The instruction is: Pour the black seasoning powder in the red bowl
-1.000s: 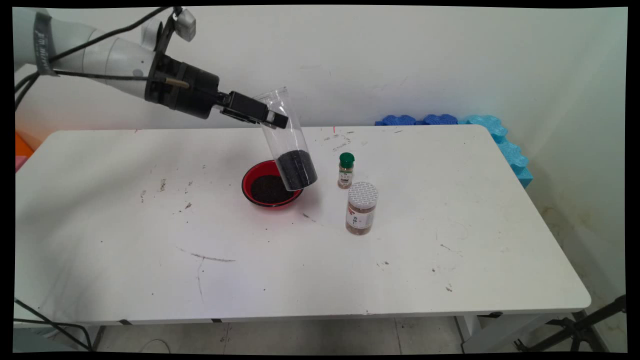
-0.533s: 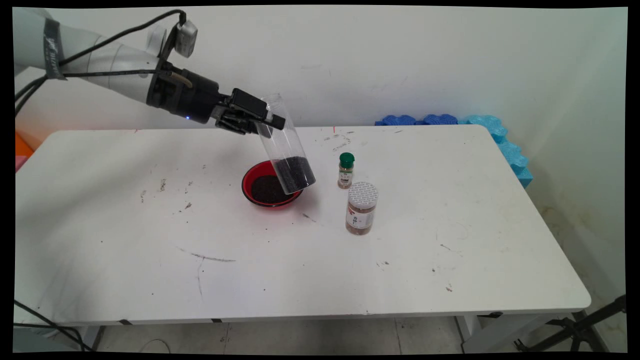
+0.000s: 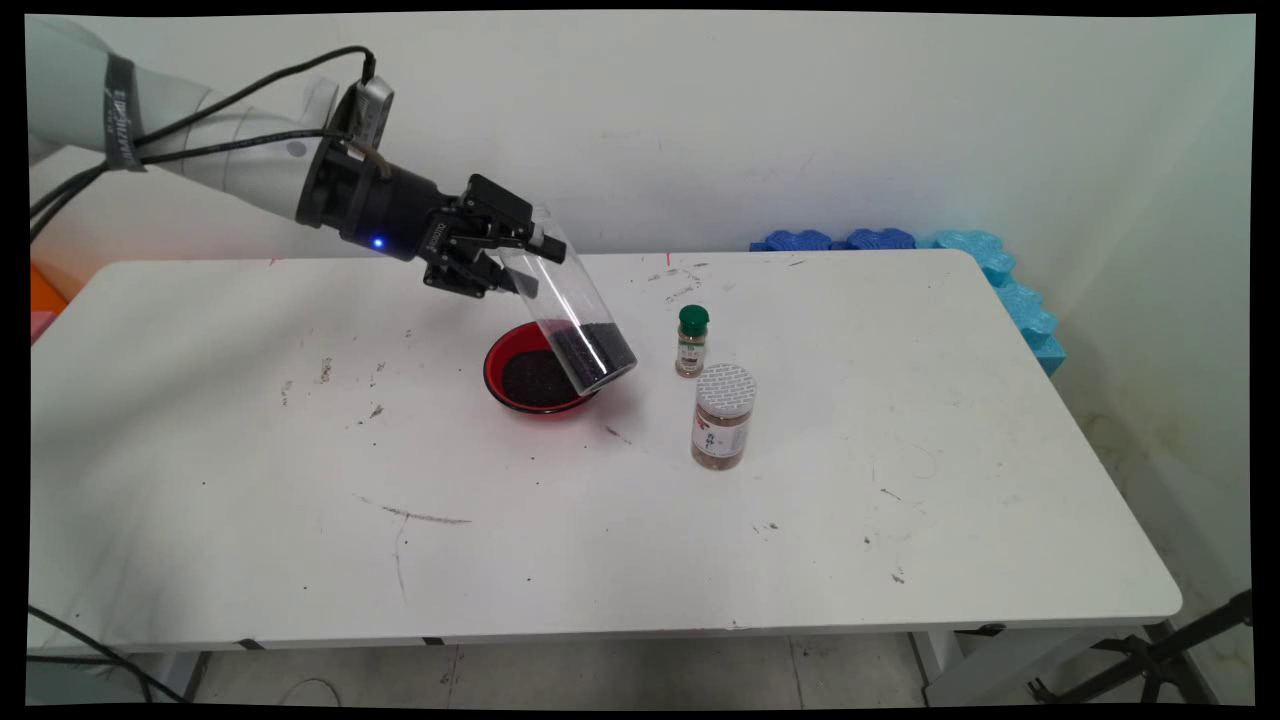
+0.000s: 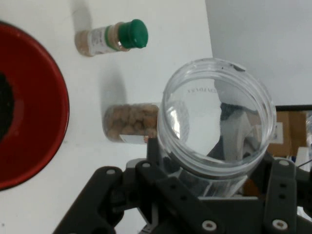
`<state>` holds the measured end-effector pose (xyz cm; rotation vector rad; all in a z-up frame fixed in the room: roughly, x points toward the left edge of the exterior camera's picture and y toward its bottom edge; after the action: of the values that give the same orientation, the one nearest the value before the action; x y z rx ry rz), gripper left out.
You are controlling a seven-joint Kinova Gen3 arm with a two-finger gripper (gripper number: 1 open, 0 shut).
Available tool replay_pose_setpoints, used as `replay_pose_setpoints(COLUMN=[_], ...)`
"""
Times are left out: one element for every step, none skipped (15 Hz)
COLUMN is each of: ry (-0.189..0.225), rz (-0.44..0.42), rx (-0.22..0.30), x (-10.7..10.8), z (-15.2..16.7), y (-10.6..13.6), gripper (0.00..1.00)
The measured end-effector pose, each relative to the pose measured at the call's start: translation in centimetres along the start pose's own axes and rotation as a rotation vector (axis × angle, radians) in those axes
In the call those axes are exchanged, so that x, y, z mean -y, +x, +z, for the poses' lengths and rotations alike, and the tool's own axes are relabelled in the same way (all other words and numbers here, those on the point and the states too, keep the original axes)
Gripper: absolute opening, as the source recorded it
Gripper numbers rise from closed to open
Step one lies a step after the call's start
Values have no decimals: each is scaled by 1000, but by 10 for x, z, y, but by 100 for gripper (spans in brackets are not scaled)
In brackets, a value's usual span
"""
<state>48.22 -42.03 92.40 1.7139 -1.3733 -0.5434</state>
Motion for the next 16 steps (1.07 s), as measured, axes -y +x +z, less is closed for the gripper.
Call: replay_pose_setpoints(ry=[-1, -3, -5, -9, -13, -16, -21, -25, -28, -31, -34, -36, -39, -40, -42, -43], rz=[-39, -70, -109, -147, -174, -200, -229, -262, -296, -328, -356, -388, -418, -444, -471, -493], rx=[2, 4, 6, 7, 8, 11, 14, 19, 24, 28, 31, 34, 36, 37, 38, 38], x=[2, 3, 4, 5, 6, 6, 6, 7, 7, 8, 9, 9, 10, 11, 13, 14], z=[1, 1, 3, 4, 5, 6, 7, 9, 11, 13, 14, 16, 18, 20, 21, 23], y=[0, 0, 0, 0, 0, -1, -1, -2, -2, -3, -3, -4, -4, -4, -4, -4], gripper=[0, 0, 0, 0, 0, 0, 0, 0, 0, 0, 0, 0, 0, 0, 0, 0])
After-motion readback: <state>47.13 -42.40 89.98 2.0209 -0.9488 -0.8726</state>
